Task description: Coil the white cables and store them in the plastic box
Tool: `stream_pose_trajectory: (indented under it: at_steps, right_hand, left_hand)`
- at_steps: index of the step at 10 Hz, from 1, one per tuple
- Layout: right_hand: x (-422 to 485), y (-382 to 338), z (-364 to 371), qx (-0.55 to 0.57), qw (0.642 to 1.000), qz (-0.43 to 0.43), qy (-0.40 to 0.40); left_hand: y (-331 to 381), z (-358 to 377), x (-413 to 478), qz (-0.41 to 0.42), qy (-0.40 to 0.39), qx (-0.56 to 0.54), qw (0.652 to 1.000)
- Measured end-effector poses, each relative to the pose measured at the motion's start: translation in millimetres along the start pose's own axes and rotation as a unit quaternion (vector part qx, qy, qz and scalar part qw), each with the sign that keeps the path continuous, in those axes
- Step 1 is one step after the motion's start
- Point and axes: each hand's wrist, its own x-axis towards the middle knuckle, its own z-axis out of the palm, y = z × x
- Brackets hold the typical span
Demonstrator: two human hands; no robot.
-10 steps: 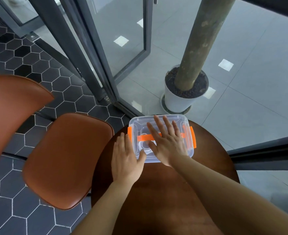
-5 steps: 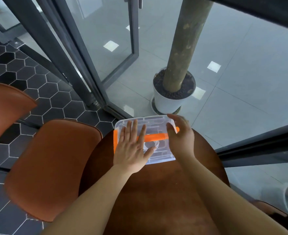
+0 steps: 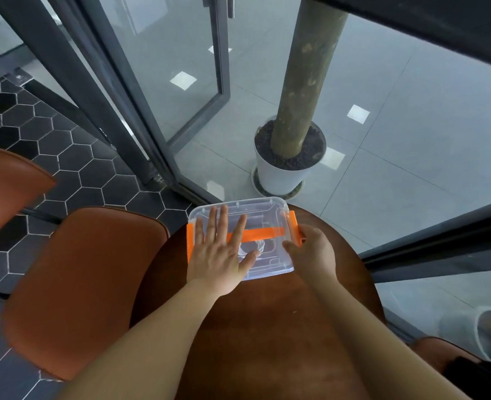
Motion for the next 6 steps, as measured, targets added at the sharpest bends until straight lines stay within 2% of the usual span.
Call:
stream_pose_trajectory:
  at_steps: [2,4,6]
  right_hand:
    - [-15,-8,5,-0.134,0.984,-0.101,0.053]
    - [-18,-6,-16,-0.193,0.970,-0.138,-0.043]
    - [-38,-27,-33,-0.207,0.962,-0.176,-0.028]
  left_hand:
    - [0,2,0,0.000,0.000,0.004,1.000]
    - [1,-6,-1,0.001,-0.030,-0.004,1.000]
    - [12,-32,-10,-0.045,-0.037,-0.003,0.998]
